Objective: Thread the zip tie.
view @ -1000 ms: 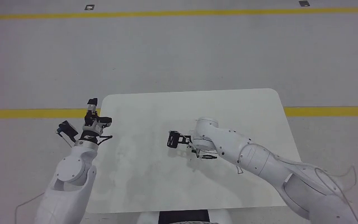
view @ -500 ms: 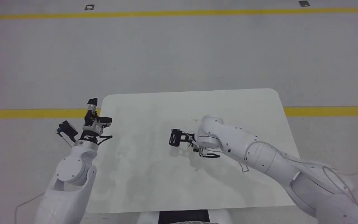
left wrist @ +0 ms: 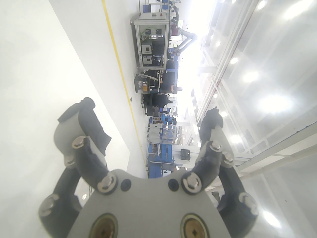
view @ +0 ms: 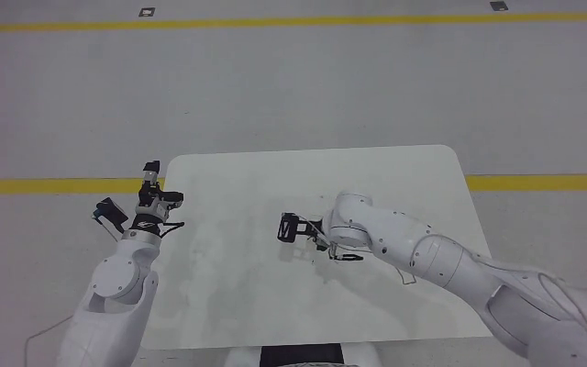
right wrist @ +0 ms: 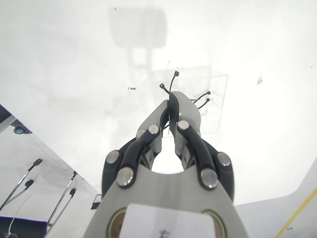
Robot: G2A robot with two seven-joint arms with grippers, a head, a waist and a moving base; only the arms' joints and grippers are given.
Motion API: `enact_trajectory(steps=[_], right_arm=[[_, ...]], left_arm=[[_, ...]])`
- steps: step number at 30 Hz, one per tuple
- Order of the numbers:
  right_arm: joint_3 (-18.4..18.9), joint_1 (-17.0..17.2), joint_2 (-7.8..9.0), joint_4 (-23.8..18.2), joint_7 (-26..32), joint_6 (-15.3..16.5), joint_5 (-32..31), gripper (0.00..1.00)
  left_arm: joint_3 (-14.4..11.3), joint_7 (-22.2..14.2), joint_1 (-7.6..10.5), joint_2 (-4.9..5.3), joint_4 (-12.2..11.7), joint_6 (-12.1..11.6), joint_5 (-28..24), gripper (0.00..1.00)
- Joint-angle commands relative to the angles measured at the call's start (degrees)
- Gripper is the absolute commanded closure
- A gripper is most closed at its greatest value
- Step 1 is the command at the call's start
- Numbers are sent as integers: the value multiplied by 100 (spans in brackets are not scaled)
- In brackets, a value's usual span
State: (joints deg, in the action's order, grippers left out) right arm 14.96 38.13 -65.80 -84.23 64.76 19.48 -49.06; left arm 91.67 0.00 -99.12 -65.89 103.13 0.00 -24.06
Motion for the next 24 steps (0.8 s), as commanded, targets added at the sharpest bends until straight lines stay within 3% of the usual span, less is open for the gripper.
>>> enact_trajectory(steps=[1, 15, 24], right_arm=[[-40, -33, -3, -22, -28, 0, 12, 100], [-318, -226, -6, -75, -120, 0, 274, 100], [-455, -252, 99, -214, -348, 0, 441, 100]], left_arm=[[0, 0, 0, 0, 0, 0, 0, 0], [0, 0, 0, 0, 0, 0, 0, 0], [0, 0, 0, 0, 0, 0, 0, 0]])
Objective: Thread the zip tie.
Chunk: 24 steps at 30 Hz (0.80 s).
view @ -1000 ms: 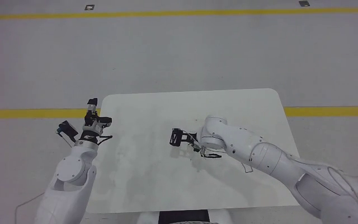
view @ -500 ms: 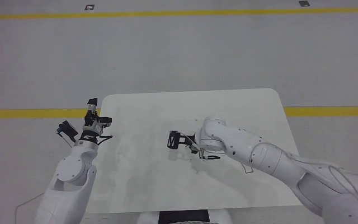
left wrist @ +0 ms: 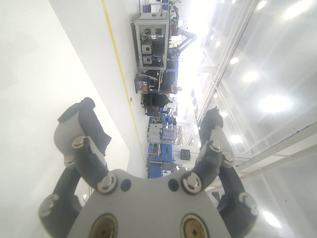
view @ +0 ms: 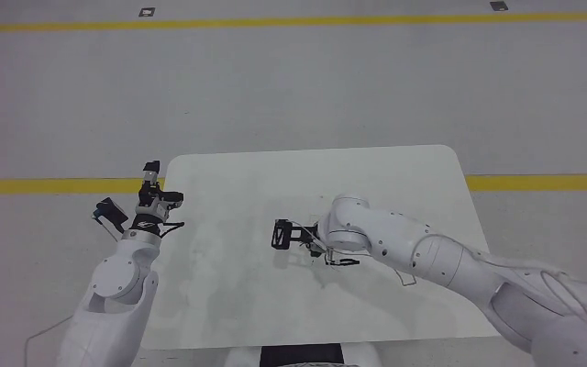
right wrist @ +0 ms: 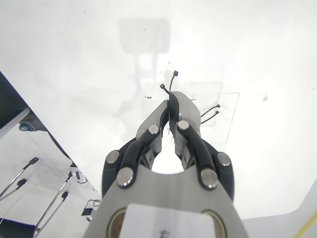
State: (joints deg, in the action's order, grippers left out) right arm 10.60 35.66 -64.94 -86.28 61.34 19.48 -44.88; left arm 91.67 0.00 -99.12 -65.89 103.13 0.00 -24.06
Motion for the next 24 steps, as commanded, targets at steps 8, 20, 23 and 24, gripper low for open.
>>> enact_trajectory(steps=[8, 20, 23, 24], right_arm=[[-86, 5, 83, -64, 23, 0, 137, 100], [-86, 82, 25, 60, -44, 0, 152, 100], [-86, 89, 4, 87, -23, 0, 160, 100], [-86, 91, -1, 96, -23, 0, 164, 100]], left_arm=[[0, 0, 0, 0, 0, 0, 0, 0], [0, 0, 0, 0, 0, 0, 0, 0], [0, 0, 0, 0, 0, 0, 0, 0], [0, 0, 0, 0, 0, 0, 0, 0]])
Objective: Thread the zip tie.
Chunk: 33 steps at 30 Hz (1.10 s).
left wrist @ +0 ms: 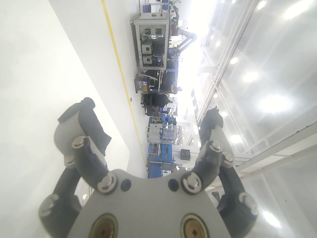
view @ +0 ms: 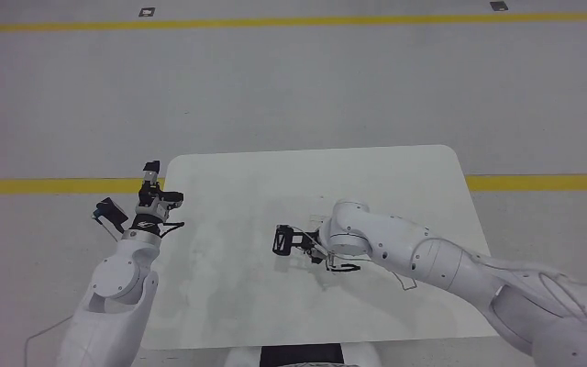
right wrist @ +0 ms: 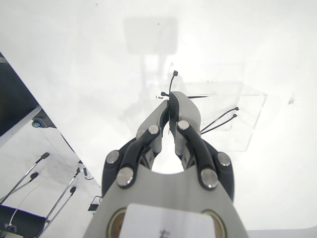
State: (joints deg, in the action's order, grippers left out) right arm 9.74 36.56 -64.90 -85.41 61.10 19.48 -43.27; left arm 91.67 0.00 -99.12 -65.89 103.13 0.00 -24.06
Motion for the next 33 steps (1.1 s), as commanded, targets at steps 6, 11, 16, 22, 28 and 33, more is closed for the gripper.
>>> enact_trajectory(steps=[6, 11, 16, 22, 28, 33], right_arm=[[0, 26, -35, 41, 19, 0, 21, 100], [0, 53, -59, 97, -9, 0, 18, 100], [0, 57, -80, 124, -15, 0, 12, 100], [0, 79, -106, 156, 43, 0, 16, 100], [0, 104, -132, 200, 0, 0, -10, 100], [0, 124, -165, 256, 22, 0, -24, 100]], left_arm=[[0, 0, 0, 0, 0, 0, 0, 0], [0, 0, 0, 0, 0, 0, 0, 0], [0, 0, 0, 0, 0, 0, 0, 0], [0, 0, 0, 0, 0, 0, 0, 0], [0, 0, 0, 0, 0, 0, 0, 0], [0, 0, 0, 0, 0, 0, 0, 0]])
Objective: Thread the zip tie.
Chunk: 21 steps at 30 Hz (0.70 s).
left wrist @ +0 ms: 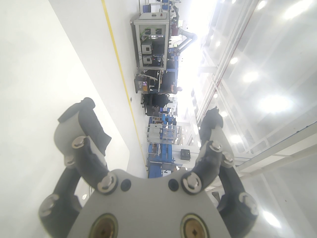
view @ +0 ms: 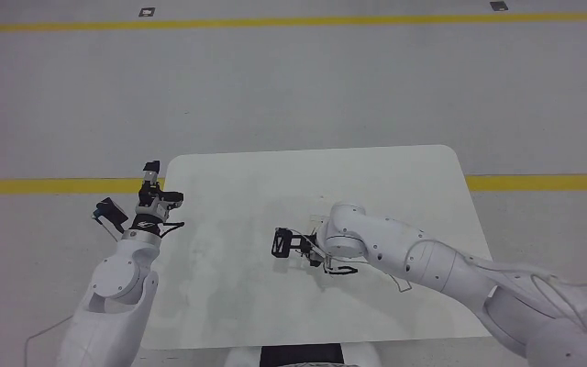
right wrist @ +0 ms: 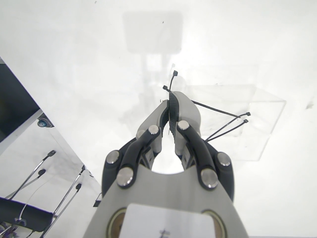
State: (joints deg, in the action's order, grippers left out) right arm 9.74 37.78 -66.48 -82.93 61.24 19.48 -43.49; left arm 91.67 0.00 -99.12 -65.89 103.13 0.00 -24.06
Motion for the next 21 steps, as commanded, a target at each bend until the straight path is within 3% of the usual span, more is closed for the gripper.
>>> enact_trajectory(steps=[1, 21], right_arm=[[0, 5, -14, 17, 11, 0, -5, 100], [0, -83, -41, 21, -68, 0, 24, 100]], left_arm=[[0, 0, 0, 0, 0, 0, 0, 0], [0, 0, 0, 0, 0, 0, 0, 0]])
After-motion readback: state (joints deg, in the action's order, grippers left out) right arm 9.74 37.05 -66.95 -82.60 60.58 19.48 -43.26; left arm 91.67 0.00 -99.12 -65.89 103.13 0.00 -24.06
